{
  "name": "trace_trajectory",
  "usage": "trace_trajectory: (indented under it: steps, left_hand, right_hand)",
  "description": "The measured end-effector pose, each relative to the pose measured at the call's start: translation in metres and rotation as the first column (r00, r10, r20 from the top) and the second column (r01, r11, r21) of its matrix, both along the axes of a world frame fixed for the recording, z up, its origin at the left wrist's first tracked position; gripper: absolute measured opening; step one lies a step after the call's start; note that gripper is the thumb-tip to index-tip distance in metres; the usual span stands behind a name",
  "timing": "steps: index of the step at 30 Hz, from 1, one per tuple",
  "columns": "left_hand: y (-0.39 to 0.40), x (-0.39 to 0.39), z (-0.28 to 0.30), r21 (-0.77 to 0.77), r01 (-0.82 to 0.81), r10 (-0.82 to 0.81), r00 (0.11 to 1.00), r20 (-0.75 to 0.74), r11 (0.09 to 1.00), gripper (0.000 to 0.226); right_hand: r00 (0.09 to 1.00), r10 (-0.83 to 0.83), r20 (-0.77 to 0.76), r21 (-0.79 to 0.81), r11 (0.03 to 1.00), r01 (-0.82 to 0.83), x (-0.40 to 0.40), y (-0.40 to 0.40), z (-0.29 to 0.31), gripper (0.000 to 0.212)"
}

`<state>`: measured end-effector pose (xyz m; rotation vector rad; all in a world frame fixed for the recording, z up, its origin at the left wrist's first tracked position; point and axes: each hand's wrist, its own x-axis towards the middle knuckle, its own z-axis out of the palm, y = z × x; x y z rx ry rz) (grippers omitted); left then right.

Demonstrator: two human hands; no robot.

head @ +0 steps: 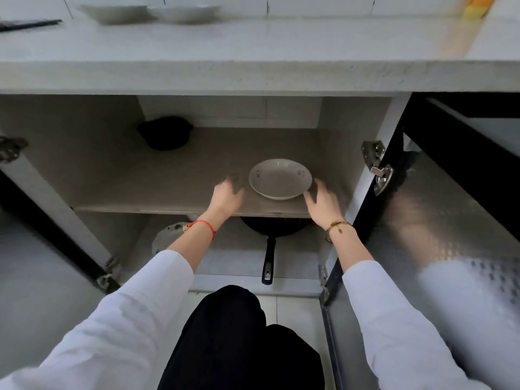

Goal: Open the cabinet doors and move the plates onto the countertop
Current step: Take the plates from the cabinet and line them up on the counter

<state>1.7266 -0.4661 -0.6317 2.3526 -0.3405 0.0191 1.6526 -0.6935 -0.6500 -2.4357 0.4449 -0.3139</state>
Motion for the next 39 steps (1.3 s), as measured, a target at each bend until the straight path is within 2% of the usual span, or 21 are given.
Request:
trace_trajectory:
  steps: [3, 10, 22, 27, 34, 39]
  left_hand:
    - [-0.011, 0.013, -0.007, -0.02, -0.035, 0.033, 0.998, -0.06, 0.999, 0.05]
    - [-0.028, 0.042, -0.018, 0.022, -0.047, 0.049, 0.993, -0.111, 0.999, 0.053]
    - [-0.035, 0.074, -0.036, 0.179, 0.062, -0.028, 0.983, -0.184, 0.982, 0.054]
    - [-0.038, 0.08, -0.042, 0.091, 0.064, -0.045, 0.979, -0.2, 0.994, 0.035]
    - [-0.033, 0.072, -0.042, 0.01, 0.094, -0.09, 0.974, -0.208, 0.995, 0.033]
    - [-0.015, 0.044, -0.043, -0.189, 0.009, -0.046, 0.98, -0.192, 0.982, 0.031]
  right_hand:
    - [0.999, -0.018, -0.046, -0.044, 0.999, 0.016, 0.017, -0.006, 0.0, 0.052]
    - [0.992, 0.001, -0.124, 0.019, 1.0, 0.002, 0.055, -0.019, -0.004, 0.052]
    - [0.988, -0.027, -0.154, 0.067, 0.997, 0.038, 0.083, -0.025, -0.032, 0.046]
    - [0.988, -0.041, -0.148, 0.118, 0.991, 0.059, 0.084, -0.027, -0.038, 0.044]
    - [0.992, -0.054, -0.114, 0.126, 0.99, 0.069, 0.077, -0.022, -0.039, 0.036]
    - [0.999, -0.054, 0.004, 0.154, 0.987, 0.053, 0.05, -0.005, -0.036, 0.037]
